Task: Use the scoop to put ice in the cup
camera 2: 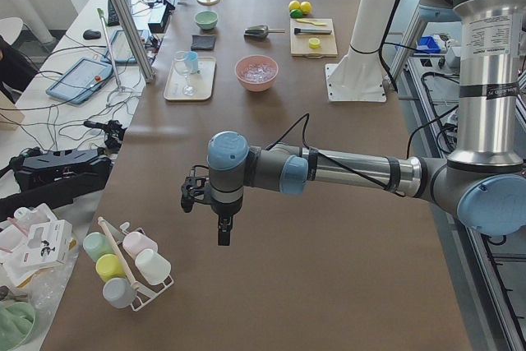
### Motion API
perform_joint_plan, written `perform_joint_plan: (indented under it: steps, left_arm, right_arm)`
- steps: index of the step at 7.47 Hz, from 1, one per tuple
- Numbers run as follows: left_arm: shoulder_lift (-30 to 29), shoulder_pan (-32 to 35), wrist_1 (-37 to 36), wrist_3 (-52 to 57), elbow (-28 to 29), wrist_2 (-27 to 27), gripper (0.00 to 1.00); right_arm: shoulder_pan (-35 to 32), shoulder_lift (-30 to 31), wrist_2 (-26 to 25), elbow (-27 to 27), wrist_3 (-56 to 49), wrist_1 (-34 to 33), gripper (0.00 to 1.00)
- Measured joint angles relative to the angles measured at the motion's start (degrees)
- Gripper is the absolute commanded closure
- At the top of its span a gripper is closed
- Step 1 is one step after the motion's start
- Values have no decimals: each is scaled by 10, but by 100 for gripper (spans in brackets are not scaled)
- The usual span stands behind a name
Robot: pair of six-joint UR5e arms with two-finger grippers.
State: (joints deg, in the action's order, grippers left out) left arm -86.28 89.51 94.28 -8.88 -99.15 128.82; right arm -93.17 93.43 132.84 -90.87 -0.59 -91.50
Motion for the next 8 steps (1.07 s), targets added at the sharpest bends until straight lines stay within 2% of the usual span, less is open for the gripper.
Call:
perform_joint_plan:
  steps: [6,8]
  left_arm:
    - [-4,-12,4,0,-6,-5,3]
    - [-6,-34,24,0,-12,-6,3]
  right_arm:
    - [0,-3,0,-11,-3,2,1]
    - [7,3,1,-56,16,-4,1]
